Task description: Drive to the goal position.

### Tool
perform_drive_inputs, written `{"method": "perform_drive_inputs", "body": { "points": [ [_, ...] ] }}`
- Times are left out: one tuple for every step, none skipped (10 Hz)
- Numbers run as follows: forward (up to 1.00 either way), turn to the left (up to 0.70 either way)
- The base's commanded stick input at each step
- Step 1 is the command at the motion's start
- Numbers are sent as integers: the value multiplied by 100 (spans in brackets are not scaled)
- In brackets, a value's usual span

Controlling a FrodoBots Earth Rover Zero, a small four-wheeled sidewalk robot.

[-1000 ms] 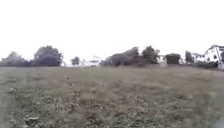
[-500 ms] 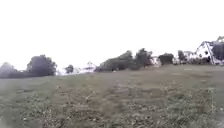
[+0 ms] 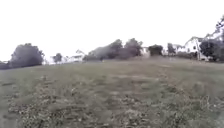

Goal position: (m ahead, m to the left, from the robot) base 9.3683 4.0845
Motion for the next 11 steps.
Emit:
{"method": "perform_drive_inputs", "body": {
  "points": [
    [50, -1],
    [50, -2],
    [50, -2],
    [50, -1],
    [50, 0],
    [50, -2],
    [50, -3],
    [50, 0],
    [50, 0],
    [50, 1],
    [50, 2]
  ]
}}
